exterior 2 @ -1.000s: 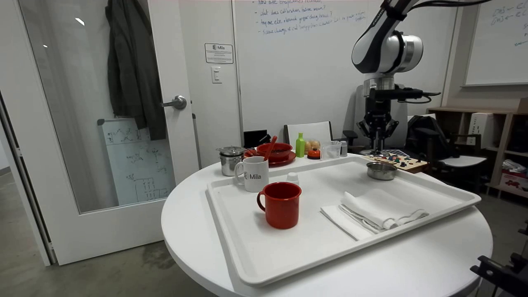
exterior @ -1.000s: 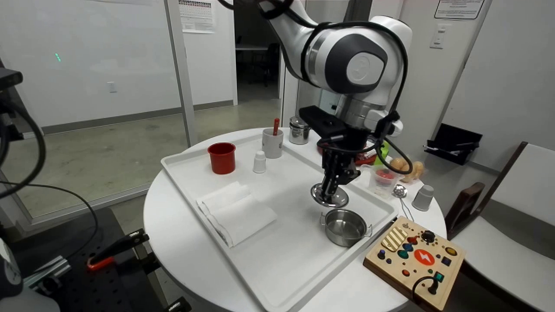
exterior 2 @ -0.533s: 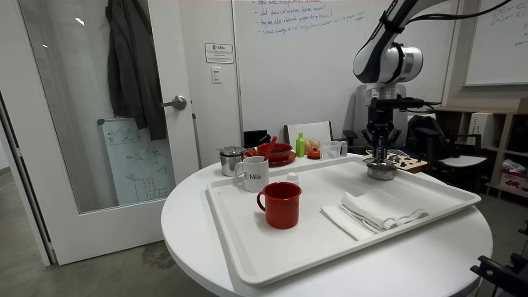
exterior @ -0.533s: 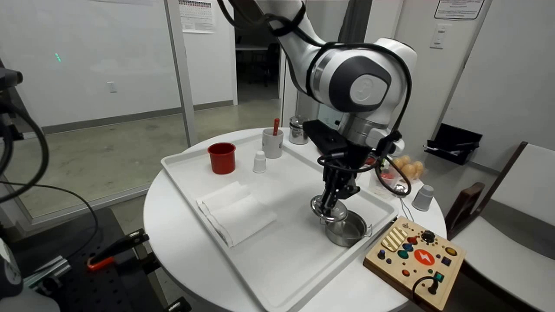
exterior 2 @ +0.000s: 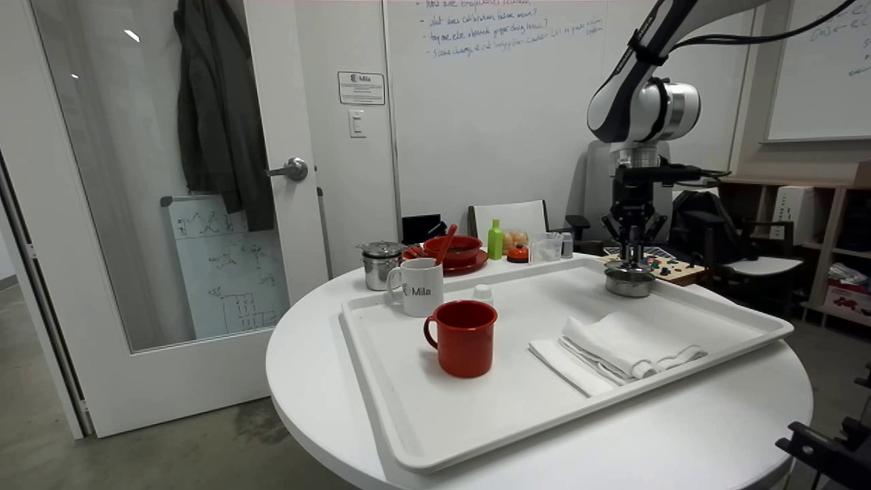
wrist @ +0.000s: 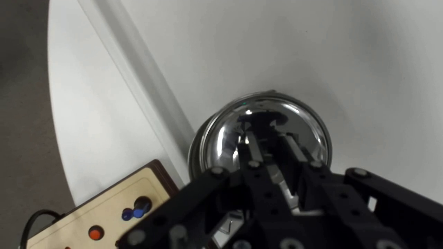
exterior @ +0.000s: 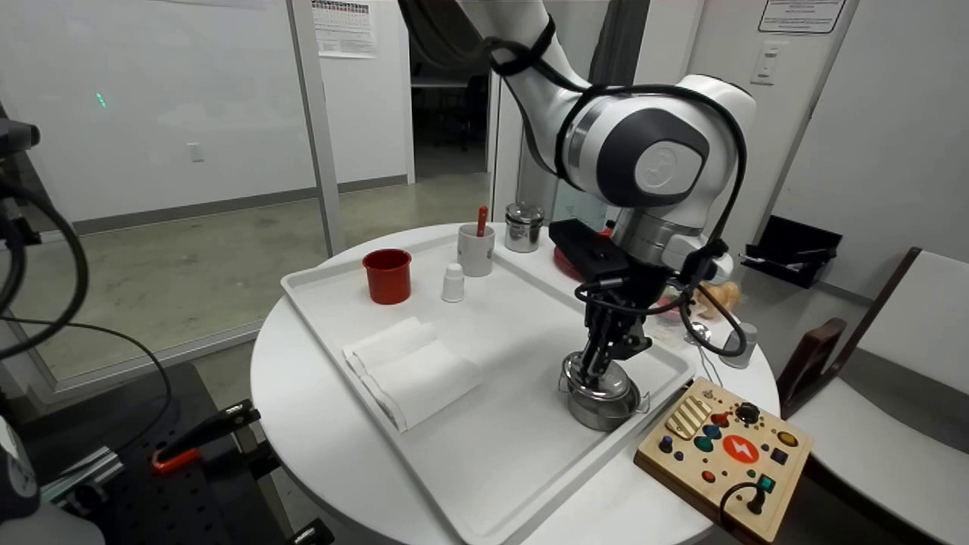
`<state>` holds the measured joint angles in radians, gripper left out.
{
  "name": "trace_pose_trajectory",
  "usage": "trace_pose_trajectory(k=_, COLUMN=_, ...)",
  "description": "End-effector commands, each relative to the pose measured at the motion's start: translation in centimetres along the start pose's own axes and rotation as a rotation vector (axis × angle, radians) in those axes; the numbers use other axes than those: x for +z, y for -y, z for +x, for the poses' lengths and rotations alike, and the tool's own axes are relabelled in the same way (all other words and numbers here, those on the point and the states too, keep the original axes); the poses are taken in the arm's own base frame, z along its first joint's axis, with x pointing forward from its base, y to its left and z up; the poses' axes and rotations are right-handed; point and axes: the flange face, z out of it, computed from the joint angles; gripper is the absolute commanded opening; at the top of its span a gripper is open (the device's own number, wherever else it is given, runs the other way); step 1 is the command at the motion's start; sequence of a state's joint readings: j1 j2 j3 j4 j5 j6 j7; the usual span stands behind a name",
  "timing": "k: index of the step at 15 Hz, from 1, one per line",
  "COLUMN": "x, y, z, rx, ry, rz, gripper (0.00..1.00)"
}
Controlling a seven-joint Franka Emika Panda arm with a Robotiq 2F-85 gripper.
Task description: Put the silver lid on the silver pot
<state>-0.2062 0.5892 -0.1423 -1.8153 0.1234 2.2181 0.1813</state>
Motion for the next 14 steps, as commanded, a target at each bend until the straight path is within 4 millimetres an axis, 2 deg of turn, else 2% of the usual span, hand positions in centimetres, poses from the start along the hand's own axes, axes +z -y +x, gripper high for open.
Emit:
trace_pose_trajectory(k=1, x=0.9, y=1.2, z=1.3, rx=0.014, ry=-0.01, rz=-0.012, gripper=0.1)
trace_pose_trajectory(k=6, x=2.6, y=2.3, z=2.0, rx=0.011, ry=0.002, rz=-0.033, gripper=0.1)
trace_pose_trajectory(k=14, x=2.4, y=0.7, z=3.1, rx=0.046, ry=-0.006, rz=-0.019, gripper=0.1)
